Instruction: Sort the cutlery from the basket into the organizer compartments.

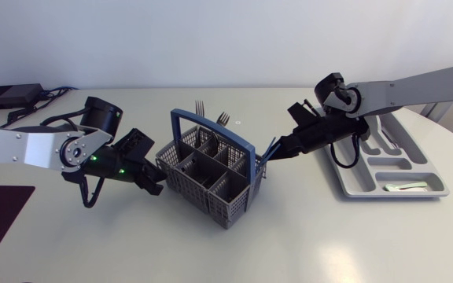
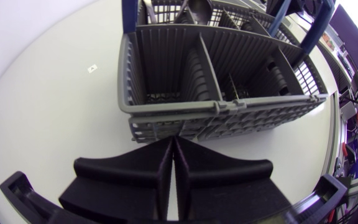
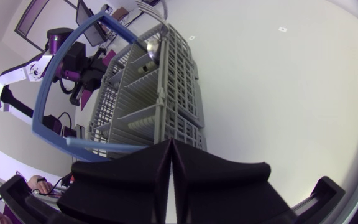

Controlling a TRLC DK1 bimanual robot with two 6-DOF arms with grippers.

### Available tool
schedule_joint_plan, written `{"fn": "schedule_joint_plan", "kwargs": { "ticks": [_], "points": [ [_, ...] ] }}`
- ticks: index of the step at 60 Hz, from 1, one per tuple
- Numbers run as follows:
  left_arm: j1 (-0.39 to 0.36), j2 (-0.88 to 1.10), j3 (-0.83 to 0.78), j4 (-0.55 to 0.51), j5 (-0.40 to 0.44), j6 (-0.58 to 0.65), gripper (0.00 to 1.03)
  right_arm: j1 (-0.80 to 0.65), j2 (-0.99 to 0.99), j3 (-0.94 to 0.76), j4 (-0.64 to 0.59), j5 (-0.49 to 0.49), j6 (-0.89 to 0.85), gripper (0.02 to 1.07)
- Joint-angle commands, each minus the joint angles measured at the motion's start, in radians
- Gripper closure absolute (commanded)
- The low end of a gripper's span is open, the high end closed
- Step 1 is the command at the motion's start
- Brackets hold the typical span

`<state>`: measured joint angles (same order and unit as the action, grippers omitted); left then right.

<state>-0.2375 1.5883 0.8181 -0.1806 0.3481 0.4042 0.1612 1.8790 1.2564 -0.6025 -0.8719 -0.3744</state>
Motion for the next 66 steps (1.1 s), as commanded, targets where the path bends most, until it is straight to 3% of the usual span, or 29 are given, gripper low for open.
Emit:
{"fn": "schedule_joint_plan", "kwargs": {
  "ticks": [1,16,32,45,51,55,61,66],
  "points": [
    [-0.006,0.045,0.055,0.027,0.019,0.005,1.0,0.02,-0.052,-0.057,-0.016,-0.024,-0.023,1.01],
    [-0.019,0.116,0.147,0.032,0.019,-0.021,1.0,0.047,-0.127,-0.141,-0.036,-0.033,-0.046,1.01],
    [-0.092,0.219,0.28,0.032,0.017,-0.048,1.0,0.095,-0.182,-0.198,-0.094,-0.047,-0.087,1.01],
    [-0.056,0.203,0.286,0.03,-0.014,-0.031,1.0,0.07,-0.247,-0.247,-0.057,0.033,-0.087,1.0],
    [-0.019,0.111,0.242,0.027,-0.017,-0.024,0.97,0.058,-0.333,-0.287,-0.028,0.113,-0.08,0.88],
    [-0.002,0.029,0.196,0.024,-0.018,-0.016,0.96,0.058,-0.409,-0.305,-0.034,0.148,-0.074,0.85],
    [0.0,-0.131,0.096,0.006,-0.021,0.002,0.95,0.064,-0.544,-0.33,-0.082,0.205,-0.063,0.6],
    [-0.008,-0.231,0.033,-0.011,-0.021,0.019,0.92,0.083,-0.62,-0.342,-0.135,0.229,-0.064,0.57]
  ]
}}
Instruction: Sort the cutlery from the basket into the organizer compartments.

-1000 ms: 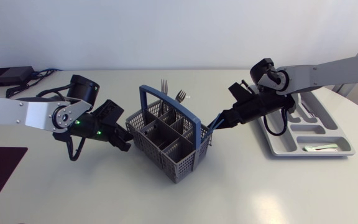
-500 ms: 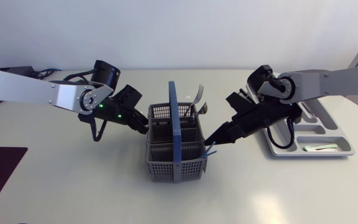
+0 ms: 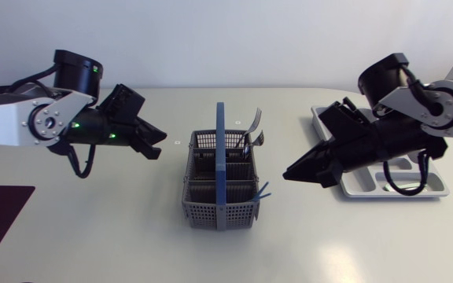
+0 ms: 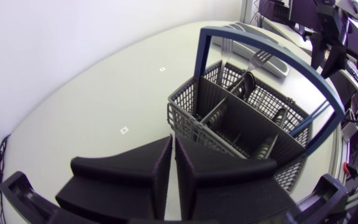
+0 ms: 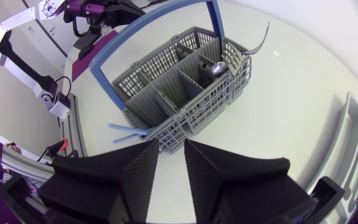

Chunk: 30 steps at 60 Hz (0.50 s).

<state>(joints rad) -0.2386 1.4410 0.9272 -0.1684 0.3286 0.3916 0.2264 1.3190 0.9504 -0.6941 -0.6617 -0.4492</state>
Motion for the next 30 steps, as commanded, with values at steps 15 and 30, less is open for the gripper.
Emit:
{"fn": "schedule_joint_plan", "kwargs": {
  "ticks": [15,30],
  "points": [
    [-0.077,-0.254,-0.166,-0.098,-0.013,0.058,0.87,0.145,-0.193,-0.047,-0.119,0.154,0.063,0.57],
    [-0.154,-0.34,-0.202,-0.123,-0.02,0.053,0.85,0.291,-0.141,-0.035,-0.071,0.313,0.178,0.58]
  ]
}}
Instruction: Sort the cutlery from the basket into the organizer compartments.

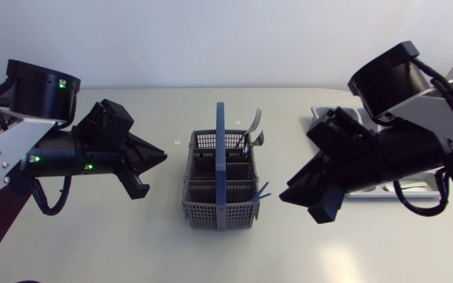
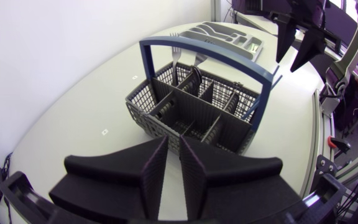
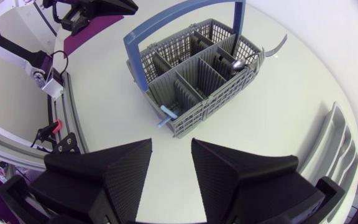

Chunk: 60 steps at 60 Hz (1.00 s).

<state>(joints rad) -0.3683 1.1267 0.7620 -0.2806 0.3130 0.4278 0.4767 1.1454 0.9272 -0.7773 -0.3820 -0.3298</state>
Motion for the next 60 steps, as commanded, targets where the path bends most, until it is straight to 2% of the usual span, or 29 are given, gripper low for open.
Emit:
{"fn": "schedule_joint_plan", "kwargs": {
  "ticks": [1,14,22,27,48,55,60],
  "points": [
    [-0.029,-0.025,-0.036,-0.012,-0.006,0.017,0.85,0.05,0.037,-0.01,0.015,0.043,0.064,0.58],
    [-0.063,-0.031,-0.049,-0.02,-0.011,0.012,0.85,0.146,0.085,0.004,0.067,0.155,0.129,0.66],
    [-0.067,-0.031,-0.05,-0.019,-0.011,0.014,0.85,0.163,0.123,0.012,0.084,0.181,0.137,0.71],
    [-0.067,-0.034,-0.053,-0.017,-0.011,0.015,0.85,0.168,0.135,0.025,0.085,0.189,0.137,0.77],
    [-0.072,-0.036,-0.064,-0.009,-0.011,0.019,0.85,0.188,0.155,0.05,0.09,0.21,0.143,0.77],
    [-0.073,-0.036,-0.066,-0.008,-0.011,0.019,0.85,0.191,0.163,0.056,0.095,0.212,0.143,0.81],
    [-0.073,-0.036,-0.066,-0.008,-0.011,0.02,0.85,0.197,0.169,0.059,0.098,0.215,0.143,0.88]
  ]
}}
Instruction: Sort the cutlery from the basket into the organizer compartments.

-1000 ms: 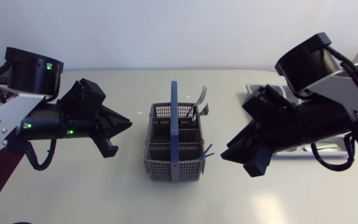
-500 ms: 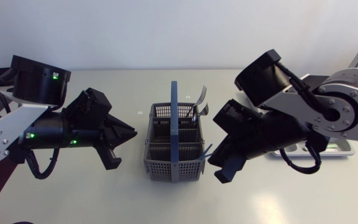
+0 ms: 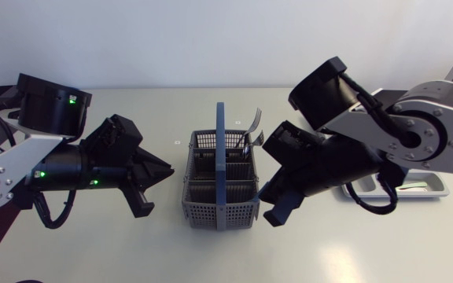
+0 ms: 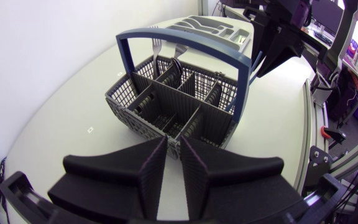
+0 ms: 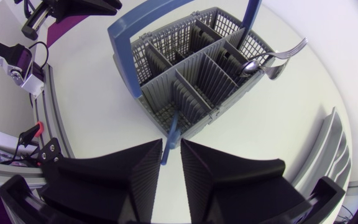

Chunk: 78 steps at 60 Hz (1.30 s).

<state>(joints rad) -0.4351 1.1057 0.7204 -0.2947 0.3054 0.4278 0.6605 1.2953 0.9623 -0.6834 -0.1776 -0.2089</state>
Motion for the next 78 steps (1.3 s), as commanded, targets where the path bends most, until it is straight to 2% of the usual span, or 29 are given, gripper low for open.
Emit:
{"fn": "schedule_joint_plan", "kwargs": {
  "ticks": [1,6,11,25,63,78],
  "points": [
    [-0.007,-0.015,-0.024,0.006,-0.003,0.02,0.85,0.013,0.021,0.024,0.004,0.01,0.023,0.89],
    [-0.008,-0.015,-0.026,0.006,-0.003,0.02,0.86,0.019,0.022,0.024,0.004,0.015,0.022,0.97],
    [-0.008,-0.017,-0.027,0.006,-0.003,0.02,0.86,0.022,0.022,0.024,0.004,0.018,0.019,1.0],
    [-0.011,-0.021,-0.03,0.006,-0.003,0.02,0.86,0.054,-0.001,0.038,-0.013,0.063,0.009,1.01],
    [-0.021,-0.032,-0.024,-0.001,-0.017,0.02,0.86,0.07,-0.11,0.211,-0.24,0.112,-0.035,1.01],
    [-0.033,-0.032,-0.022,-0.001,-0.025,0.017,0.86,0.077,-0.11,0.227,-0.262,0.121,-0.043,1.01]
  ]
}}
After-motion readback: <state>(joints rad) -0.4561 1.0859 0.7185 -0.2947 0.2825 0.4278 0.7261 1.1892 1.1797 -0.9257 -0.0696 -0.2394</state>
